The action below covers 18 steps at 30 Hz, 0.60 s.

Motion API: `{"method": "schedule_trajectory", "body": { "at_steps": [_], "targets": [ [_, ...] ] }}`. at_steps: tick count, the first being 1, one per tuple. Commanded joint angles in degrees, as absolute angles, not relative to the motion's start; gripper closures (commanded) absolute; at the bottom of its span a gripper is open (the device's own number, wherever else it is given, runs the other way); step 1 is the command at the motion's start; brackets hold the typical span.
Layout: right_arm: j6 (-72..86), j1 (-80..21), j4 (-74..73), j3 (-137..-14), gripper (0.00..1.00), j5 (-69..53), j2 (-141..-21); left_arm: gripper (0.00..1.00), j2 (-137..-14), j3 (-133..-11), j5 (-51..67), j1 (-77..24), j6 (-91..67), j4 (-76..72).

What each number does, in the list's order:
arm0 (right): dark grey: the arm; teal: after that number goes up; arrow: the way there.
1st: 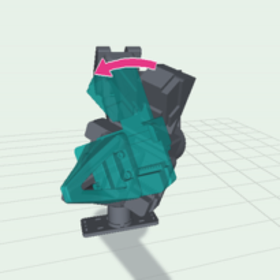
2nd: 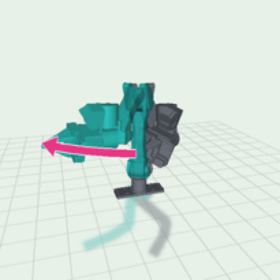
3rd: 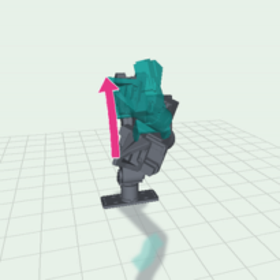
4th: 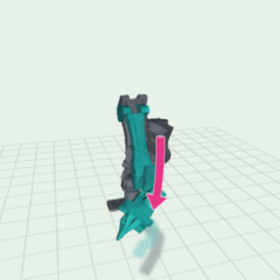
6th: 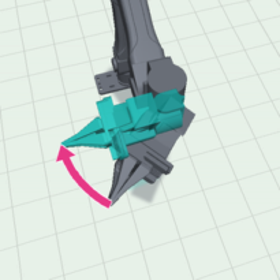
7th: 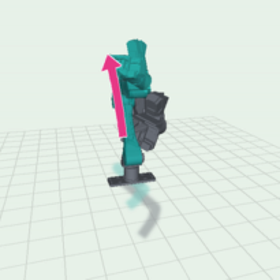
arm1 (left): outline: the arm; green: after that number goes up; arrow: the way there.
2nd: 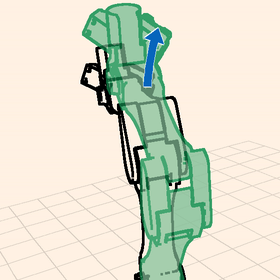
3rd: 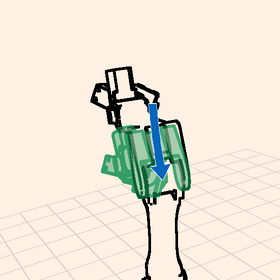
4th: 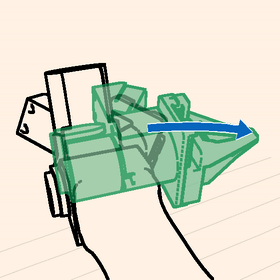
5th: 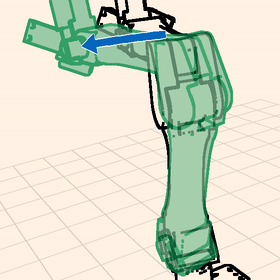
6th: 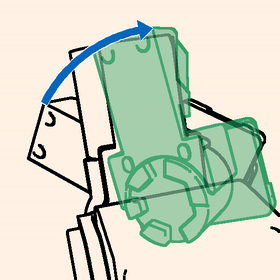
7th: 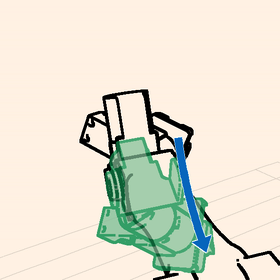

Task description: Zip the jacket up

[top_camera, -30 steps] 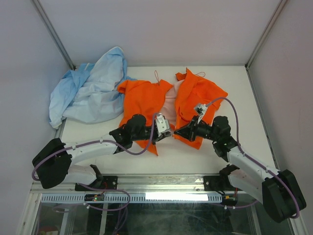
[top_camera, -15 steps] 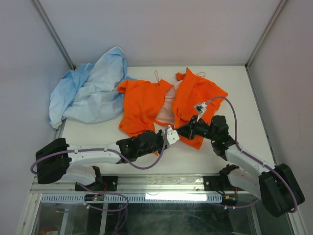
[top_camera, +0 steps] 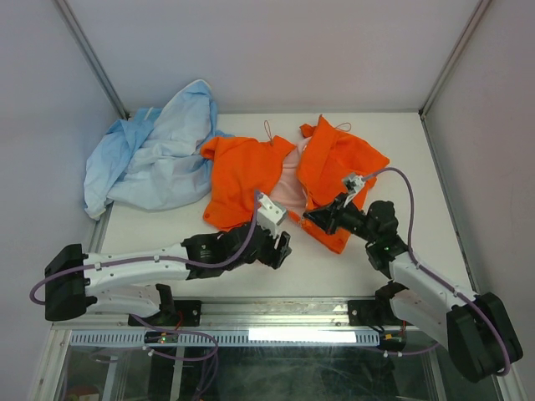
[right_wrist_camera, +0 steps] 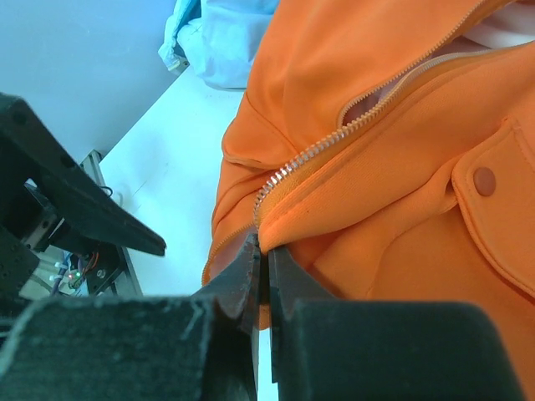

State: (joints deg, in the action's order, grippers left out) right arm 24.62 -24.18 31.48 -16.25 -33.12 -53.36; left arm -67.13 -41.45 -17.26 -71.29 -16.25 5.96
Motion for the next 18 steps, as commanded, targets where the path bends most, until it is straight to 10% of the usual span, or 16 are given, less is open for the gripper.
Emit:
{"method": "schedule_trajectory", "body": {
  "at_steps": [1, 18],
  "targets": [
    [23.03, -23.93, 35.86, -14.97, 1.00, -31.92, -51.29, 0.36, -65.26, -47.42, -26.29, -71.05, -37.73, 26.69],
    [23.82, -23.91, 40.77, -12.36, 1.00, -31.55, -52.69, 0.31, -67.46, -37.28, -15.82, -59.90, -56.10, 29.86]
  ]
}}
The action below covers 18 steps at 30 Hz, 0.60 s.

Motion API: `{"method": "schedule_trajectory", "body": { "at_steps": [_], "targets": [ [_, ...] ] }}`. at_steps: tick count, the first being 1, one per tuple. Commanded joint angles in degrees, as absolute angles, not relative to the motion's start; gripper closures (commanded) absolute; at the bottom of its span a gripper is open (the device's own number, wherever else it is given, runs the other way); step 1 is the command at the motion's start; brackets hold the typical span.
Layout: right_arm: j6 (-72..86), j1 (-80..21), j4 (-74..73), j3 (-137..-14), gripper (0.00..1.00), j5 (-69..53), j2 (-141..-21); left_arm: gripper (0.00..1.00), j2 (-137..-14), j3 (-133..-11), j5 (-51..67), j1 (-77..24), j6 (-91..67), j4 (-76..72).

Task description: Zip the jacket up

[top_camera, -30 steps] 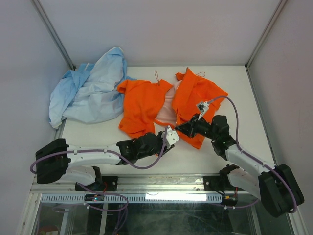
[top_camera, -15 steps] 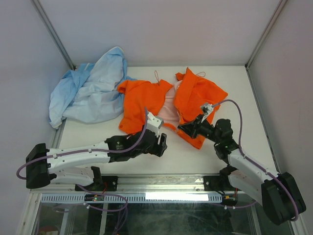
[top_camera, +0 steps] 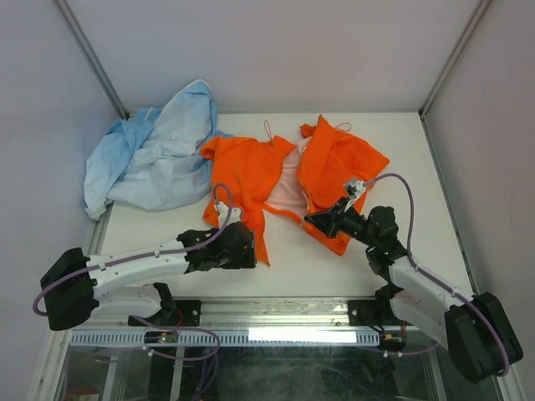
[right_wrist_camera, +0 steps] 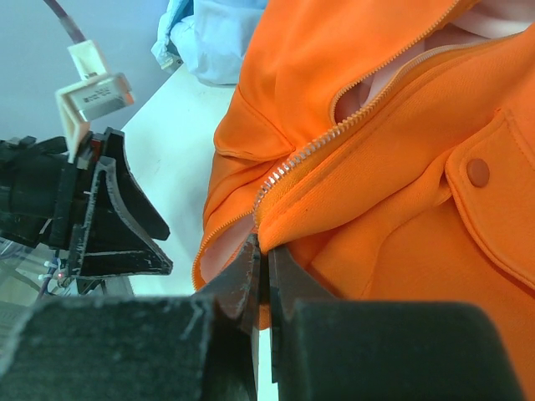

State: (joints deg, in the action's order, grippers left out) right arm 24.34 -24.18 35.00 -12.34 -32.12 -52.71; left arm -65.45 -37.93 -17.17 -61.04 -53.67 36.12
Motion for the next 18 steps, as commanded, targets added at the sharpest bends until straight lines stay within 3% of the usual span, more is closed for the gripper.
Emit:
{"method": "schedule_trajectory", "body": {
  "at_steps": [1, 18],
  "targets": [
    [23.90, -23.95, 40.86, -12.20, 1.00, -31.50, -52.65, 0.31, -68.26, -37.31, -16.42, -59.72, -55.89, 28.84],
    [24.10, -23.65, 40.91, -11.73, 1.00, -32.48, -53.34, 0.27, -81.02, -44.66, -22.52, -57.74, -52.80, 25.48]
  ]
}}
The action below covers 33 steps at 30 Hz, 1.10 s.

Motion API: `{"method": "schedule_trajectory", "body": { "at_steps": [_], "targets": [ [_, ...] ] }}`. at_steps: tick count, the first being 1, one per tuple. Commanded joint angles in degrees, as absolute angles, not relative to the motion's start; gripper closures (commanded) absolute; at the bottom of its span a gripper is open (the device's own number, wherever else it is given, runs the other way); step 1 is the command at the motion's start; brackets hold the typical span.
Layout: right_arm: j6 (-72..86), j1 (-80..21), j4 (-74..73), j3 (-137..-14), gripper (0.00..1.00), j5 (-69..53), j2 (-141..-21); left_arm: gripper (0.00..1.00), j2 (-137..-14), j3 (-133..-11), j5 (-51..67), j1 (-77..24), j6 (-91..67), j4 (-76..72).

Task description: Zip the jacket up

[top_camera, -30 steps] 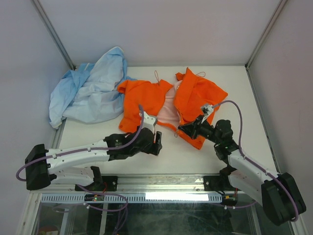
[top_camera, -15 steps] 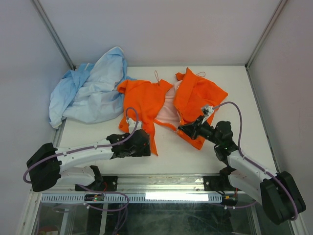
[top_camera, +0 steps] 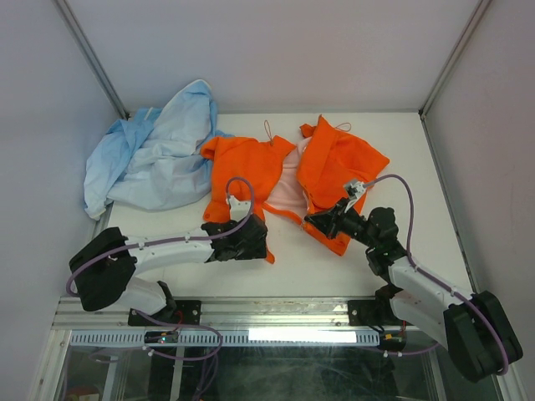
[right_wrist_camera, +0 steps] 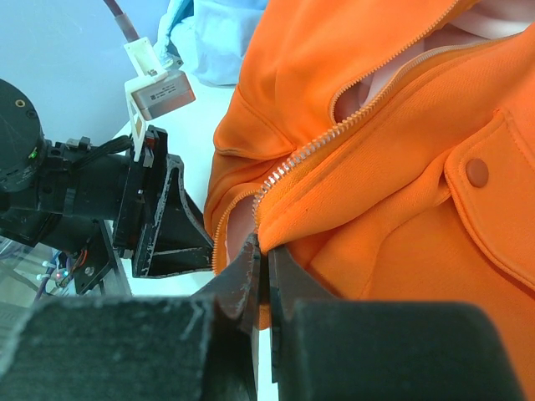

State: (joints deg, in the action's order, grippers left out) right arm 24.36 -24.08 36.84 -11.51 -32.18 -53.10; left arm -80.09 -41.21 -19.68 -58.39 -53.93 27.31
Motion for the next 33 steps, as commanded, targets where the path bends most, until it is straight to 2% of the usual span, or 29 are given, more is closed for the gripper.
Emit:
{"method": "schedule_trajectory", "body": {
  "at_steps": [1, 8, 14, 19, 23, 29, 33],
  "targets": [
    [24.04, -23.64, 40.87, -11.63, 1.00, -32.54, -53.36, 0.27, -81.21, -44.99, -22.69, -57.67, -52.75, 25.82],
    [23.74, -23.60, 41.01, -11.77, 1.00, -32.71, -53.91, 0.27, -88.14, -49.05, -26.12, -57.13, -50.91, 28.52],
    [23.26, -23.61, 40.51, -11.77, 1.00, -32.73, -54.17, 0.32, -95.49, -51.73, -29.87, -57.13, -49.83, 33.21],
    [22.35, -23.60, 38.73, -12.36, 1.00, -33.40, -53.88, 0.45, -95.17, -51.03, -30.05, -57.13, -49.33, 33.10],
    [22.39, -23.58, 38.76, -12.66, 1.00, -33.83, -54.45, 0.64, -88.36, -49.04, -30.44, -57.13, -45.77, 29.28],
    [23.30, -24.24, 40.09, -13.93, 1.00, -36.62, -56.33, 0.88, -77.35, -44.34, -29.02, -57.13, -37.61, 19.36],
    [23.38, -26.77, 43.83, -13.76, 1.00, -36.99, -57.28, 0.98, -69.96, -39.50, -24.97, -57.13, -30.68, 7.76]
  ]
}}
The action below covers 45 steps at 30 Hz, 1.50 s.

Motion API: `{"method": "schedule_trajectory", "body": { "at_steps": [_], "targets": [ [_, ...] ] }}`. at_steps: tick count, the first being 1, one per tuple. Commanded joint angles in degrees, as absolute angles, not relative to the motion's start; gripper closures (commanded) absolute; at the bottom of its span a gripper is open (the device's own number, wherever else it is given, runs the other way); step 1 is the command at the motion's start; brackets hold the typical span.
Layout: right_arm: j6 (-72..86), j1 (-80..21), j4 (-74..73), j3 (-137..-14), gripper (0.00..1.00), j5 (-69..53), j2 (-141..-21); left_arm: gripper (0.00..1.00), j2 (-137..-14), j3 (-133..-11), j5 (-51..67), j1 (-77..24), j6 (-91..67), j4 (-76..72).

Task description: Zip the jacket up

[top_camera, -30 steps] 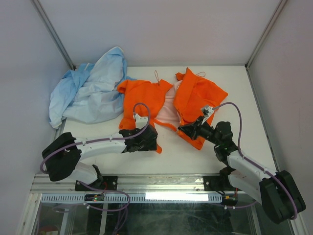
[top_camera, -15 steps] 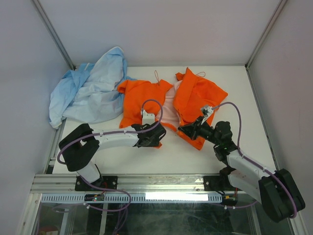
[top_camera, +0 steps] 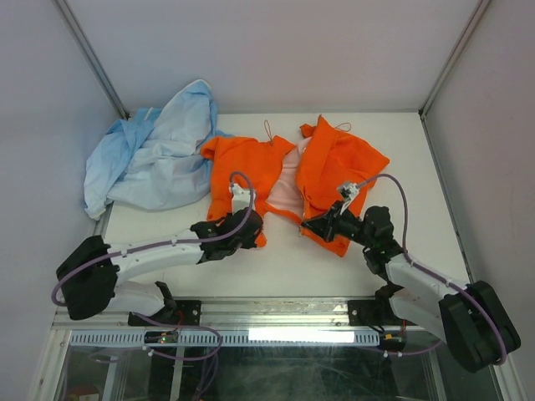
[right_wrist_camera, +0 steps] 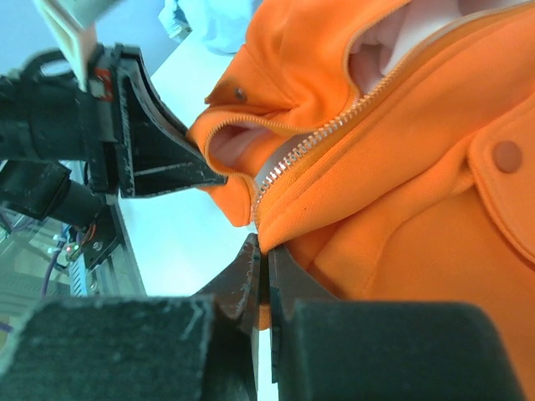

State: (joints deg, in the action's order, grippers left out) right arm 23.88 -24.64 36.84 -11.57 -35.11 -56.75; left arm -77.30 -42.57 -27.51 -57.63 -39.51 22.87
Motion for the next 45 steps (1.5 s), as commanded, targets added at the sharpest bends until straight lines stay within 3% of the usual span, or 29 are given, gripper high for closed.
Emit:
{"method": "schedule_trajectory", "body": {
  "at_steps": [1, 10, 23, 45],
  "targets": [
    [23.24, -27.47, 44.60, -13.81, 1.00, -37.11, -57.37, 0.99, -68.28, -38.03, -23.87, -57.13, -29.14, 4.44],
    [20.84, -30.04, 45.81, -16.43, 1.00, -42.27, -57.51, 1.00, -59.08, -32.52, -12.02, -57.05, -14.32, -11.68],
    [12.86, -28.37, 54.40, -15.93, 1.00, -55.41, -57.13, 1.00, -58.13, -33.75, 5.29, -53.51, -2.42, -12.71],
    [16.98, -28.37, 63.49, -13.58, 1.00, -53.98, -60.09, 1.00, -53.00, -29.04, 8.06, -52.91, 0.39, -21.26]
  ]
}}
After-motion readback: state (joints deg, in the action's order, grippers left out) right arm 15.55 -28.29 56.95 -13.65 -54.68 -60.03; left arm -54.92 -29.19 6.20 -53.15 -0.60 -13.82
